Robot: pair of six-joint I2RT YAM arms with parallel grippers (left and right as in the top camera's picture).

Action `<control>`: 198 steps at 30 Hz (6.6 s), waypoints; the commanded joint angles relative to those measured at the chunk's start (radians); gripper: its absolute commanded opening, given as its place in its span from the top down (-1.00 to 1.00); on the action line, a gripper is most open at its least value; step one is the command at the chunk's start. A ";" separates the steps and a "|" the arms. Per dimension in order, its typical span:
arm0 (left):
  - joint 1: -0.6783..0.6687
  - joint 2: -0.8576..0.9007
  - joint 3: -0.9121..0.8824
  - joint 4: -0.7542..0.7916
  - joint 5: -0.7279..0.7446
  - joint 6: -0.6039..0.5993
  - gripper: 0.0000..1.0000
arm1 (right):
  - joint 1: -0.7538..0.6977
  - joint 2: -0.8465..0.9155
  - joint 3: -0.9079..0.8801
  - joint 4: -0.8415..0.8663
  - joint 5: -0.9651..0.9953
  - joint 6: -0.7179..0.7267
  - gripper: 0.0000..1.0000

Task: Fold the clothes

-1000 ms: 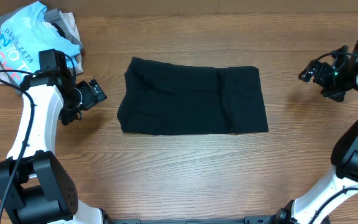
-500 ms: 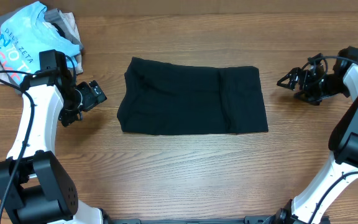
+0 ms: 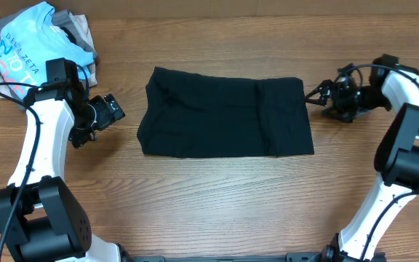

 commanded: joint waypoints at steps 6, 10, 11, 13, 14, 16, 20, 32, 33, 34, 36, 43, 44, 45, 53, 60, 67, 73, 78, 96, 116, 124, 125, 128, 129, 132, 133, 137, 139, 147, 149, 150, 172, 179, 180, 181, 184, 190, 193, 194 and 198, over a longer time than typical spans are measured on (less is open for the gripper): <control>0.003 -0.013 0.009 0.002 0.011 0.026 -1.00 | 0.103 0.058 -0.021 -0.029 0.078 -0.030 -0.96; 0.003 -0.013 0.009 0.001 0.011 0.026 -1.00 | 0.123 0.058 -0.021 -0.032 0.099 -0.029 -0.49; 0.003 -0.013 0.009 0.001 0.011 0.026 -1.00 | 0.127 0.058 -0.021 -0.032 0.100 -0.026 -0.26; 0.003 -0.013 0.009 0.001 0.011 0.026 -1.00 | 0.133 0.058 -0.021 -0.032 0.100 -0.026 -0.08; 0.003 -0.013 0.009 0.001 0.011 0.026 -1.00 | 0.134 0.058 -0.021 -0.032 0.100 -0.026 -0.08; 0.003 -0.013 0.009 0.001 0.011 0.026 -1.00 | 0.137 0.058 -0.021 -0.031 0.098 -0.021 -0.03; 0.003 -0.013 0.009 0.001 0.011 0.026 -1.00 | 0.137 0.058 -0.021 -0.023 0.084 -0.006 0.36; 0.003 -0.013 0.009 0.002 0.011 0.026 -1.00 | 0.130 0.058 -0.011 -0.013 0.084 0.035 0.92; 0.003 -0.013 0.009 0.004 0.011 0.026 -1.00 | 0.125 0.058 -0.003 -0.021 0.085 0.053 0.92; 0.003 -0.013 0.009 0.005 0.011 0.026 -1.00 | 0.120 0.058 0.006 -0.029 0.084 0.059 0.92; 0.003 -0.013 0.009 0.008 0.011 0.026 -0.99 | 0.108 0.055 0.034 -0.049 0.085 0.080 0.92; 0.003 -0.013 0.009 0.027 0.011 0.026 -1.00 | 0.087 -0.043 0.106 -0.087 0.259 0.207 0.92; 0.003 -0.013 0.009 0.029 0.011 0.026 -1.00 | 0.091 -0.066 0.111 -0.089 0.288 0.218 0.92; 0.003 -0.013 0.009 0.032 0.011 0.026 -1.00 | 0.098 -0.085 0.113 -0.088 0.310 0.229 0.92; 0.003 -0.013 0.009 0.038 0.011 0.026 -1.00 | 0.188 -0.165 0.113 -0.081 0.337 0.237 0.92; 0.003 -0.013 0.009 0.038 0.011 0.026 -1.00 | 0.325 -0.165 0.113 -0.075 0.431 0.303 0.92; 0.003 -0.013 0.009 0.038 0.011 0.026 -1.00 | 0.434 -0.165 0.113 -0.058 0.460 0.361 0.92; 0.003 -0.013 0.009 0.038 0.011 0.026 -1.00 | 0.490 -0.165 0.113 -0.054 0.460 0.395 0.92; 0.003 -0.012 0.009 0.038 0.011 0.026 -1.00 | 0.542 -0.165 0.113 -0.054 0.485 0.467 0.92; 0.003 -0.012 0.009 0.033 0.011 0.026 -1.00 | 0.682 -0.164 0.111 0.022 0.568 0.607 0.92; 0.003 -0.012 0.009 0.023 0.011 0.026 -1.00 | 0.717 -0.161 0.099 0.096 0.497 0.643 -0.16; 0.003 -0.012 0.009 0.024 0.011 0.026 -1.00 | 0.617 -0.165 0.187 0.030 0.560 0.591 0.06; 0.003 -0.012 0.009 0.026 0.011 0.026 -1.00 | 0.602 -0.164 0.184 0.038 0.551 0.591 0.21; 0.003 -0.012 0.009 0.031 0.011 0.026 -1.00 | 0.567 -0.161 0.164 0.096 0.499 0.560 0.60; 0.003 -0.012 0.009 0.031 0.011 0.026 -1.00 | 0.557 -0.160 0.153 0.127 0.484 0.561 0.67; 0.003 -0.012 0.009 0.031 0.011 0.026 -1.00 | 0.540 -0.155 0.122 0.212 0.426 0.562 0.76; 0.003 -0.012 0.009 0.031 0.011 0.026 -1.00 | 0.540 -0.153 0.116 0.229 0.421 0.566 0.77; 0.003 -0.012 0.009 0.031 0.011 0.026 -1.00 | 0.543 -0.128 0.110 0.270 0.421 0.593 0.86; 0.003 -0.012 0.009 0.031 0.011 0.026 -1.00 | 0.548 -0.106 0.109 0.280 0.421 0.597 0.92; 0.003 -0.012 0.009 0.032 0.011 0.026 -0.99 | 0.546 -0.003 0.109 0.334 0.291 0.606 0.92; 0.003 -0.012 0.009 0.033 0.011 0.026 -1.00 | 0.547 0.034 0.109 0.350 0.247 0.606 0.92; 0.003 -0.012 0.009 0.035 0.011 0.026 -1.00 | 0.547 0.052 0.109 0.362 0.220 0.606 0.92; 0.003 -0.012 0.009 0.035 0.011 0.026 -1.00 | 0.529 0.098 0.177 0.512 -0.133 0.603 0.92; 0.003 -0.012 0.009 0.035 0.011 0.026 -1.00 | 0.436 -0.094 0.177 0.345 -0.132 0.520 0.82; 0.003 -0.012 0.009 0.035 0.011 0.026 -1.00 | 0.430 -0.115 0.177 0.298 -0.133 0.488 0.78; 0.003 -0.012 0.009 0.035 0.011 0.026 -1.00 | 0.425 -0.134 0.177 0.235 -0.132 0.441 0.74; 0.003 -0.012 0.009 0.036 0.011 0.026 -1.00 | 0.423 -0.145 0.175 0.059 -0.132 0.273 0.70; 0.003 -0.012 0.009 0.037 0.011 0.026 -1.00 | 0.458 -0.144 0.027 0.050 -0.129 0.146 0.71; 0.002 -0.012 0.009 0.035 0.011 0.026 -1.00 | 0.468 -0.144 -0.077 0.167 -0.135 0.197 0.71; 0.002 -0.012 0.009 0.034 0.011 0.026 -1.00 | 0.470 -0.144 -0.113 0.216 -0.138 0.217 0.71; 0.003 -0.012 0.009 0.033 0.011 0.026 -1.00 | 0.469 -0.143 -0.264 0.461 -0.155 0.306 0.60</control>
